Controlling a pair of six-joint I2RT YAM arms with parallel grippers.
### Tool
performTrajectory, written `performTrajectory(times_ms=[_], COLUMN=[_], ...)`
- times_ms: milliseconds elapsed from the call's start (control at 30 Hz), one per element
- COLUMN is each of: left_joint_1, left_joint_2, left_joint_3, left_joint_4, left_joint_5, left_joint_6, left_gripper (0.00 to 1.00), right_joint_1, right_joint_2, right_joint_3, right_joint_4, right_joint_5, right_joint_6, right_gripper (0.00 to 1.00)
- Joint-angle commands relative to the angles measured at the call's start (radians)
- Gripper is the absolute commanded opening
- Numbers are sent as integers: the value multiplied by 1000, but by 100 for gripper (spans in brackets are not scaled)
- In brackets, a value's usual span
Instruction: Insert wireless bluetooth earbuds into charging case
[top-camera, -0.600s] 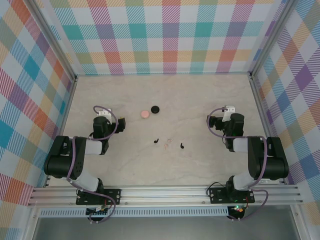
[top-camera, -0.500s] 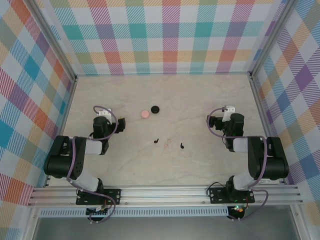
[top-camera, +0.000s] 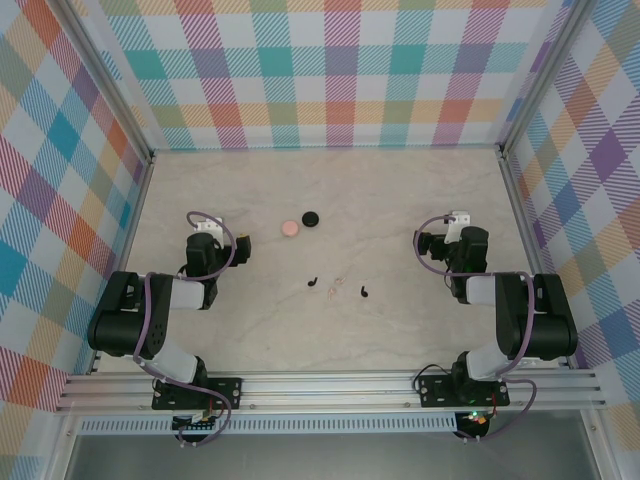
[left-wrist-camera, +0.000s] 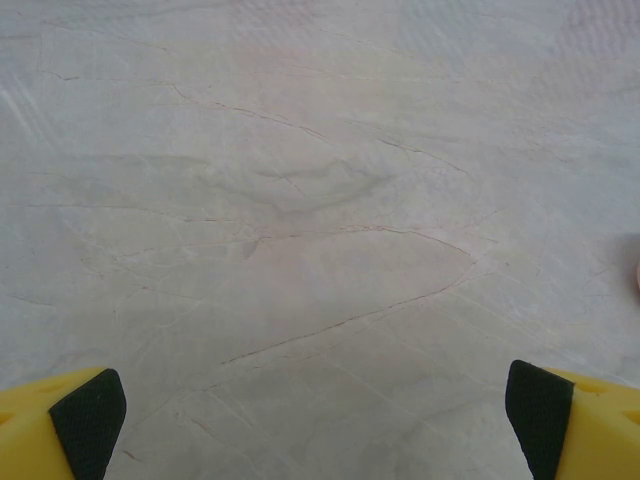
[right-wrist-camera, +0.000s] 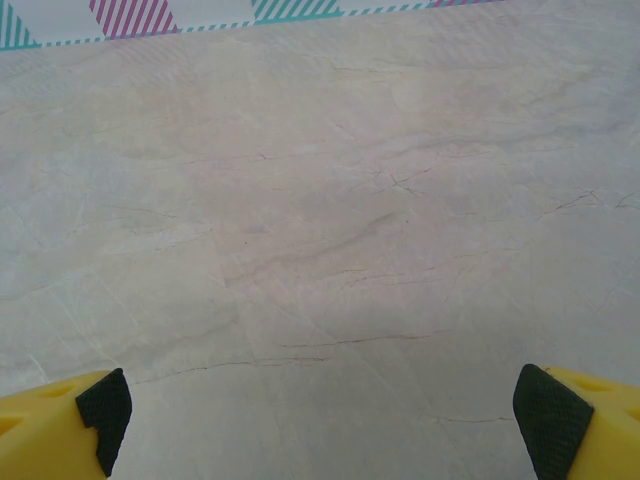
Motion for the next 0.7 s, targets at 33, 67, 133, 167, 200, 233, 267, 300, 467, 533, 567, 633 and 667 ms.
performTrajectory(times_ms=[33,67,133,167,200,233,267,300,467,533,567,633,667], left_joint_1=[15,15,15,15,15,14,15,15,15,14,15,14,12], left_joint_2=[2,1,-6,-19,-36,-52,-79,-107,-258,-305,-321,-325,-319], left_joint_3=[17,15,15,16,11,3,-6,-11,50,110,154,229,262], left_joint_4=[10,12,6,-5,-9,-8,-14,-31,-296,-430,-514,-622,-661], left_joint_5=[-8,-8,-7,-8,-20,-40,-64,-89,-149,-102,-78,-13,12], left_joint_6=[-9,-10,-8,-10,-16,-24,-34,-44,-126,-151,-178,-203,-227], left_gripper=[100,100,100,100,100,100,100,100,100,100,100,100,100], right_joint_1=[5,5,4,5,6,7,6,7,6,7,8,8,8], right_joint_2=[-1,-1,-1,-2,-10,-34,-59,-81,-172,-188,-194,-200,-203], right_joint_3=[22,22,21,20,24,37,51,62,215,267,296,334,351], right_joint_4=[5,5,6,8,-4,-44,-95,-144,-564,-682,-744,-824,-862], right_joint_5=[-3,-2,-2,-1,1,12,37,63,61,19,4,-3,-7], right_joint_6=[-11,-11,-12,-13,-11,-9,2,16,125,156,172,216,251], right_gripper=[100,100,100,100,100,100,100,100,100,100,100,100,100])
